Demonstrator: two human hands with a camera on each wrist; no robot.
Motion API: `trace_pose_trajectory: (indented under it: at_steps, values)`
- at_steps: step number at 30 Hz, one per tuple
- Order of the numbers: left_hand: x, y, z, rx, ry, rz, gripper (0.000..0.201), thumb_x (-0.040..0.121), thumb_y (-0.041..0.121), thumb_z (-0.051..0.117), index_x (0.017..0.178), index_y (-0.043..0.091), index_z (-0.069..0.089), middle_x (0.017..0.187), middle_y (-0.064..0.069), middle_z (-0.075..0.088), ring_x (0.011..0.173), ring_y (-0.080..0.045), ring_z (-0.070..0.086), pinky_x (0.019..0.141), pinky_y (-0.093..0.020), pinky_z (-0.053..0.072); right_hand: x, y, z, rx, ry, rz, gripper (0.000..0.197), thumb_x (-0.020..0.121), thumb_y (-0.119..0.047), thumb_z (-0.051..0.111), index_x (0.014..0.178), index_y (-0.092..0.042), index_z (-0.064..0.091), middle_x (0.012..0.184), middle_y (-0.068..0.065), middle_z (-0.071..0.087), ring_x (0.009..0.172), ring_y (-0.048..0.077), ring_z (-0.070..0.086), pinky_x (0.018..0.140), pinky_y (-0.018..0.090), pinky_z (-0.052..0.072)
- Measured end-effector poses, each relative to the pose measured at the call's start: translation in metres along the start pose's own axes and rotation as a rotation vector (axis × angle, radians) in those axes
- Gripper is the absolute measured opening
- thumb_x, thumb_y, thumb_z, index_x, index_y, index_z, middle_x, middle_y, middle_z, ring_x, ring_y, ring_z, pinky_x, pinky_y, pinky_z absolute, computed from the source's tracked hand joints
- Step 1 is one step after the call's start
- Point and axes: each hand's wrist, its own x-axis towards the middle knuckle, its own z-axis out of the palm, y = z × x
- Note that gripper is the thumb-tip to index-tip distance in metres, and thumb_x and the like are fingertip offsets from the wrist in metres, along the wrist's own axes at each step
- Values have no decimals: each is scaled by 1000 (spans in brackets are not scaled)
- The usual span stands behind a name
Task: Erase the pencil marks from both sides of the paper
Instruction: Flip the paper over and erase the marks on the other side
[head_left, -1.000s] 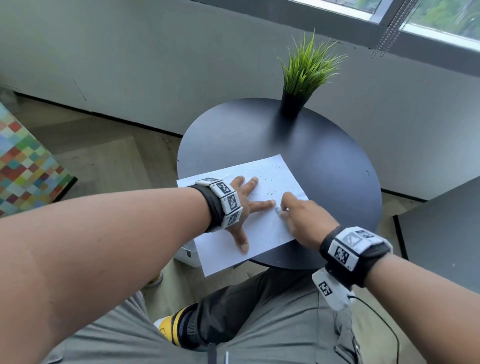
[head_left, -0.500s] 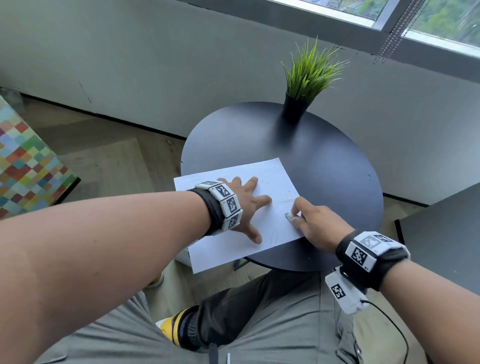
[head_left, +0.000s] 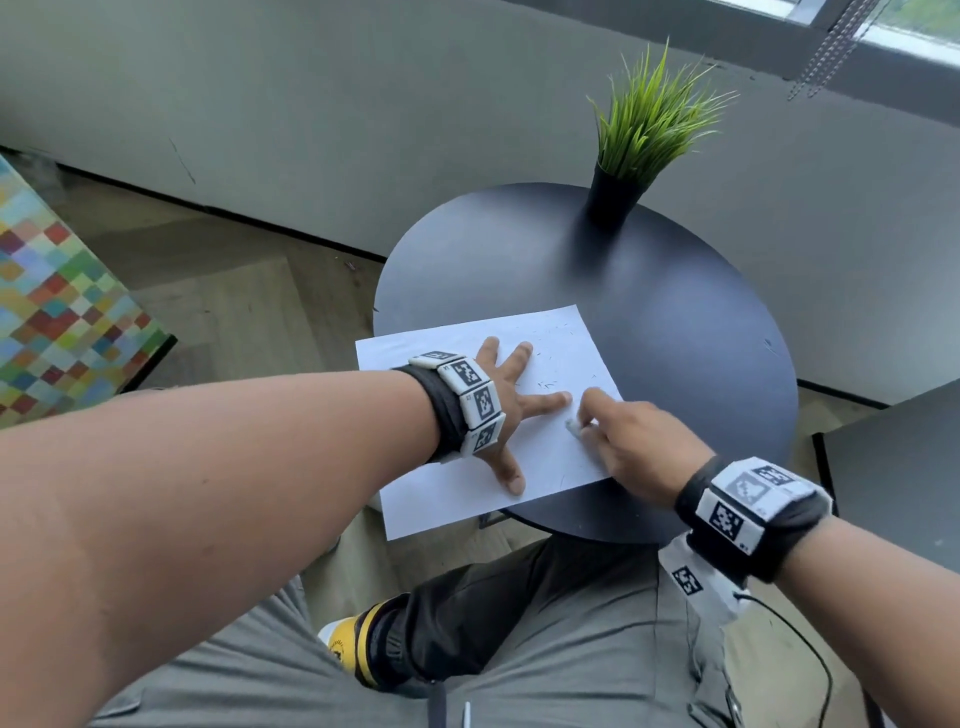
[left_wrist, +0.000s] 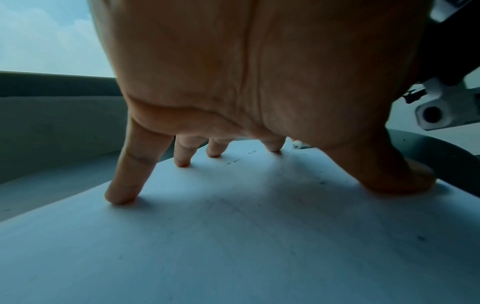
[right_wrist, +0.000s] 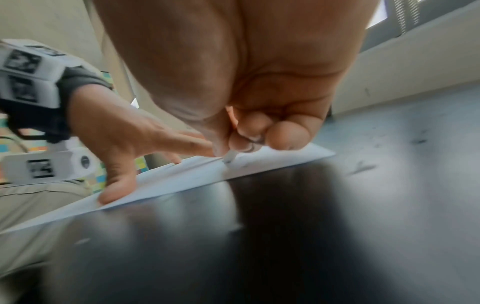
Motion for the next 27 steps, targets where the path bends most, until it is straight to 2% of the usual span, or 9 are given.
trace_pose_trajectory:
  at_steps: [4, 9, 13, 15, 18, 20, 23, 25, 27]
  values:
    - [5, 0, 0, 3, -19, -5, 125, 56, 87, 66, 145, 59, -18, 159, -14, -29, 143, -55, -14, 103, -76, 23, -18, -22, 20, -24, -215, -234, 10, 100, -32, 44, 102, -23, 45, 97, -1, 64, 90, 27, 55, 78, 40, 47]
    - [8, 2, 1, -11, -16, -7, 126, 57, 85, 68, 145, 59, -18, 159, -13, -30, 143, -54, -16, 104, -76, 21, -2, 10, 3, 20, 45, 29, 17, 100, -42, 43, 101, -26, 44, 89, 3, 62, 82, 32, 56, 75, 42, 50]
    - [9, 1, 3, -14, -19, -12, 127, 55, 86, 68, 145, 59, -17, 159, -13, -29, 142, -56, -16, 104, -76, 21, -24, -27, 24, -3, -201, -229, 11, 100, -32, 42, 97, -21, 42, 92, 0, 62, 85, 28, 54, 77, 42, 47]
    - [11, 1, 3, -12, -13, -9, 128, 53, 87, 68, 144, 60, -18, 159, -14, -29, 142, -56, -16, 104, -77, 21, -18, -18, 21, 14, -173, -167, 10, 99, -34, 44, 99, -24, 43, 93, -5, 63, 88, 27, 56, 78, 40, 48]
    - [13, 2, 4, -30, -12, -20, 129, 51, 88, 68, 143, 61, -19, 158, -13, -30, 141, -57, -17, 103, -78, 21, -2, 9, 10, 69, 40, 56, 17, 99, -43, 45, 100, -26, 44, 88, 1, 62, 83, 31, 56, 76, 41, 50]
    - [13, 3, 4, -33, -14, -25, 130, 51, 87, 69, 143, 61, -19, 158, -14, -30, 141, -57, -18, 103, -78, 21, -9, 0, 14, 54, 28, 12, 16, 100, -39, 43, 99, -23, 43, 84, 3, 60, 80, 32, 55, 74, 42, 49]
    - [14, 3, 4, -29, -4, -30, 131, 50, 88, 68, 144, 60, -19, 158, -15, -31, 141, -57, -17, 104, -77, 22, -28, -23, 31, 79, -135, -188, 10, 100, -33, 43, 100, -22, 43, 90, 2, 63, 84, 29, 57, 76, 43, 49]
    - [15, 5, 4, -38, 2, -38, 131, 50, 88, 68, 144, 59, -19, 158, -16, -31, 141, -57, -17, 104, -77, 23, -21, -12, 25, 86, -106, -102, 11, 100, -37, 45, 101, -27, 44, 92, -1, 65, 85, 26, 58, 78, 42, 50]
    - [17, 7, 5, -62, 18, -58, 131, 50, 89, 68, 144, 59, -18, 158, -17, -29, 141, -58, -16, 103, -77, 24, -10, 6, 16, 122, 18, 53, 16, 99, -46, 46, 98, -30, 43, 87, -1, 64, 82, 27, 57, 77, 43, 51]
